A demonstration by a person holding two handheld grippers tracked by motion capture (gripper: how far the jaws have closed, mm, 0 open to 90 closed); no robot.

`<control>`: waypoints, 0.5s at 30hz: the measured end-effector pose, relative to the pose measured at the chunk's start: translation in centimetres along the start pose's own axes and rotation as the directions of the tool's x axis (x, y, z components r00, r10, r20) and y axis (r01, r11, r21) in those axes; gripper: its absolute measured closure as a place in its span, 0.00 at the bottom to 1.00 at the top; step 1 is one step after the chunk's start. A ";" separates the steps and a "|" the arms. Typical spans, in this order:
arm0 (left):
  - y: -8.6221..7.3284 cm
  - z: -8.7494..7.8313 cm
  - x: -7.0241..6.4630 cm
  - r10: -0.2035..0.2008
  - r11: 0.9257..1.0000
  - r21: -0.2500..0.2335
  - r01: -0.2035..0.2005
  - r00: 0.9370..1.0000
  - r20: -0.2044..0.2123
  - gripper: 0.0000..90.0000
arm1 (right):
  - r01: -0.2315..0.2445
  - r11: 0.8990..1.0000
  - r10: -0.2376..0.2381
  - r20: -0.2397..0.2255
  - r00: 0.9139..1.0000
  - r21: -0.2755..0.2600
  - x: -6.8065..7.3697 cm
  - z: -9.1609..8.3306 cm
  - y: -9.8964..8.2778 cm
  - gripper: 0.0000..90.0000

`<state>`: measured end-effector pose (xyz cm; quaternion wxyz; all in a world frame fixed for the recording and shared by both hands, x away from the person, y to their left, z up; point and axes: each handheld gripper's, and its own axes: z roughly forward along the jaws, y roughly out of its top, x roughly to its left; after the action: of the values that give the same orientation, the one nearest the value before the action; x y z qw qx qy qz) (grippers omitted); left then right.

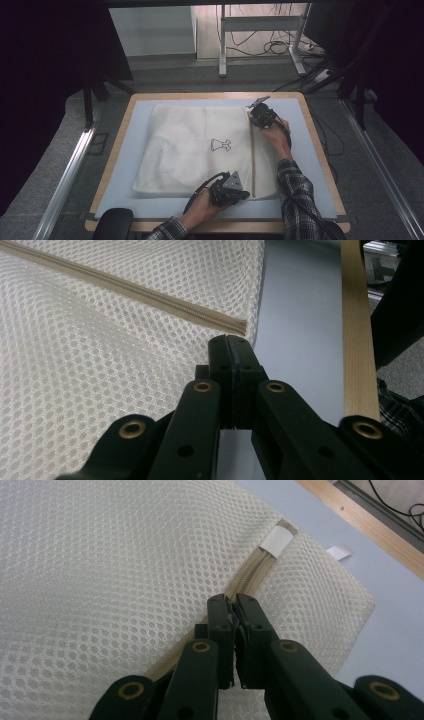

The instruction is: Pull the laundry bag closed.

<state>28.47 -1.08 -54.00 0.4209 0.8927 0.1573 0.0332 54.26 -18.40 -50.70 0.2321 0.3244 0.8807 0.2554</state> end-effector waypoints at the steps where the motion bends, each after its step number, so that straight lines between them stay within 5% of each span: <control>1: 0.0 0.0 0.0 0.000 1.000 0.000 0.000 1.000 0.000 1.00 | -0.005 1.000 0.005 0.001 1.000 -0.001 0.0 0.0 0.0 0.95; 15: 0.0 0.0 -0.1 0.000 1.000 0.001 0.000 1.000 -0.004 1.00 | -0.001 1.000 0.001 0.015 1.000 0.008 -0.3 0.5 0.6 0.95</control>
<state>28.42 -1.09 -53.99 0.4200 0.8930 0.1579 0.0349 55.03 -18.05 -50.64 0.2374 0.3276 0.8798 0.2495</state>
